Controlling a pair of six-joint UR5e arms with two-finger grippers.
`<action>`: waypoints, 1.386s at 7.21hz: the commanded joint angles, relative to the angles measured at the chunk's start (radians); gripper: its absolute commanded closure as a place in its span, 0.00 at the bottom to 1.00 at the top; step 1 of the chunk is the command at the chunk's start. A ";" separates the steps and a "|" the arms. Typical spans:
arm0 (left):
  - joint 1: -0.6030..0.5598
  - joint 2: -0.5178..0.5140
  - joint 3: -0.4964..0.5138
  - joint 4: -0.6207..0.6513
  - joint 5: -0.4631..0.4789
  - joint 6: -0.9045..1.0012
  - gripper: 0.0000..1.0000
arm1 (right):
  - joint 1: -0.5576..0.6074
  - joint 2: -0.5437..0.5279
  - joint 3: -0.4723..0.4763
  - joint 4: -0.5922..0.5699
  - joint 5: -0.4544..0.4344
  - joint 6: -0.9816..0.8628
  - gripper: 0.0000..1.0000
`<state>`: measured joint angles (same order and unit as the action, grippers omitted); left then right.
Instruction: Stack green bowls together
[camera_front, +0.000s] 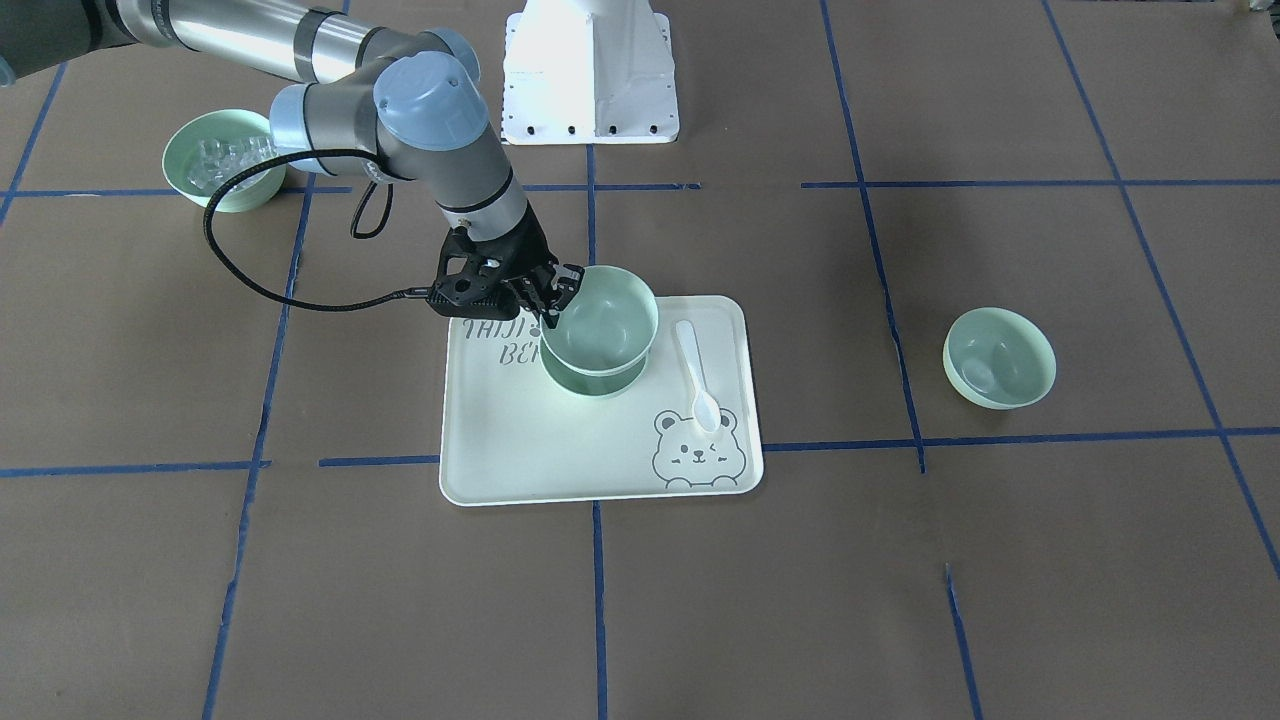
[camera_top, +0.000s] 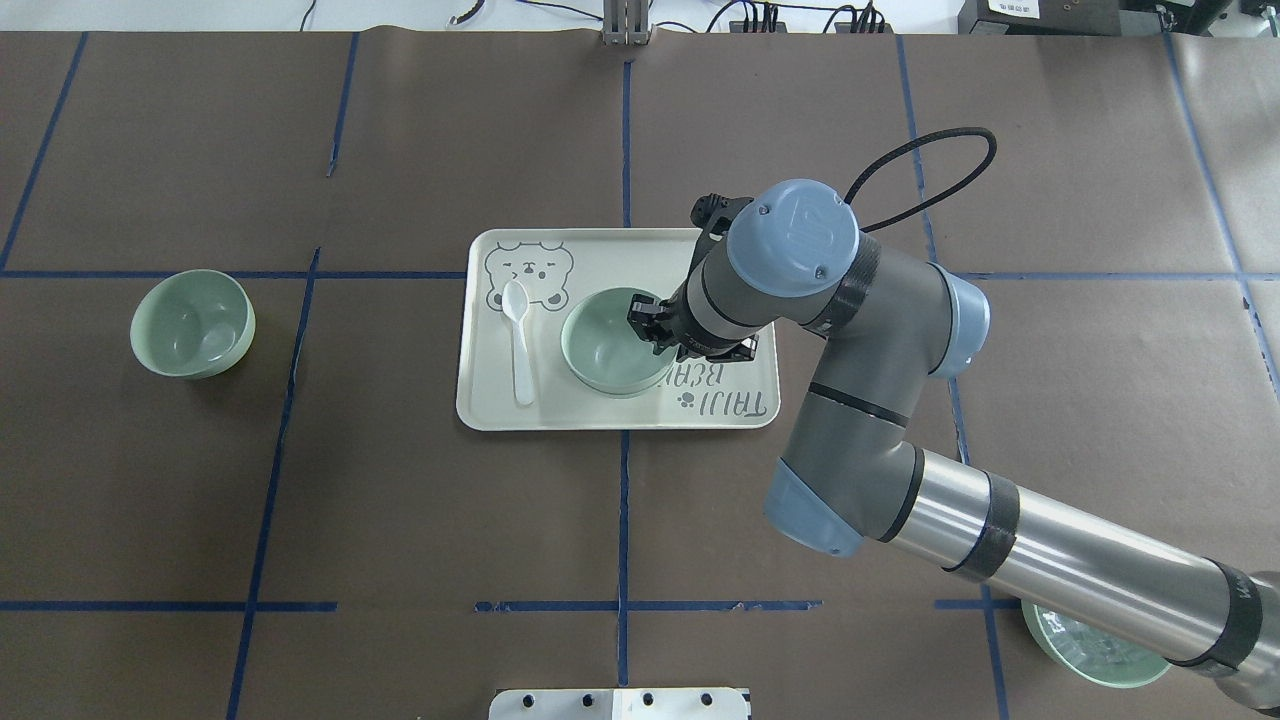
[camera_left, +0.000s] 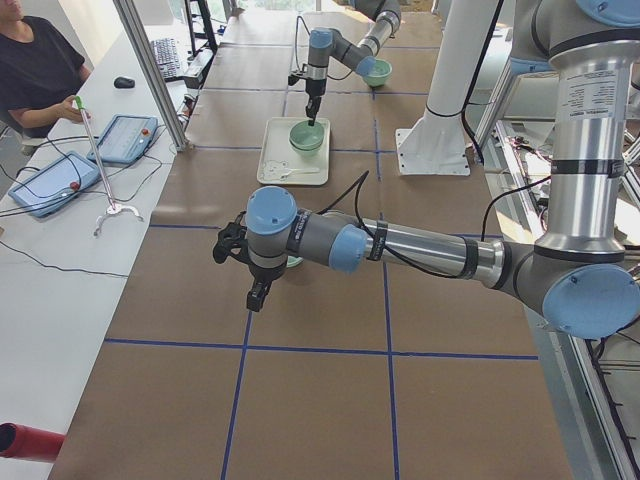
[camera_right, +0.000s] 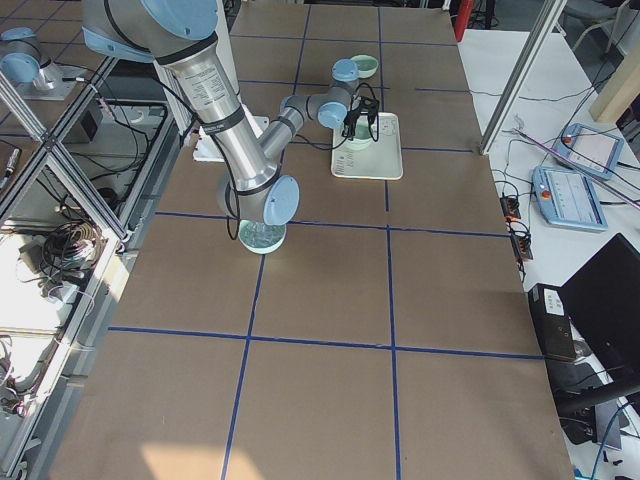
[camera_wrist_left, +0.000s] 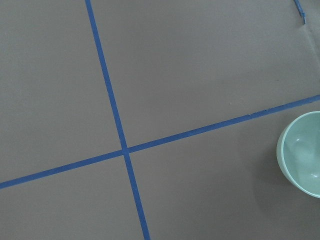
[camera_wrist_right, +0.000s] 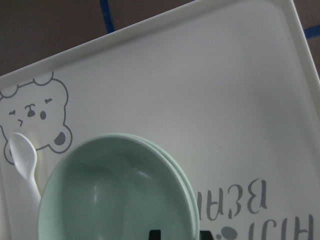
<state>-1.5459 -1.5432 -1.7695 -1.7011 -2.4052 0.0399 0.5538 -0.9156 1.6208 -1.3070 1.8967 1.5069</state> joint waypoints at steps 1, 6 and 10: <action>0.010 0.000 0.004 -0.003 -0.040 -0.009 0.00 | -0.002 0.000 0.013 0.002 -0.007 -0.005 0.00; 0.469 -0.035 0.093 -0.299 0.240 -0.721 0.00 | 0.244 -0.274 0.240 0.009 0.253 -0.165 0.00; 0.523 -0.086 0.194 -0.425 0.232 -0.749 0.01 | 0.253 -0.299 0.240 0.012 0.257 -0.220 0.00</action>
<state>-1.0359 -1.6039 -1.5924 -2.1163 -2.1697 -0.7018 0.8061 -1.2118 1.8588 -1.2960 2.1534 1.2906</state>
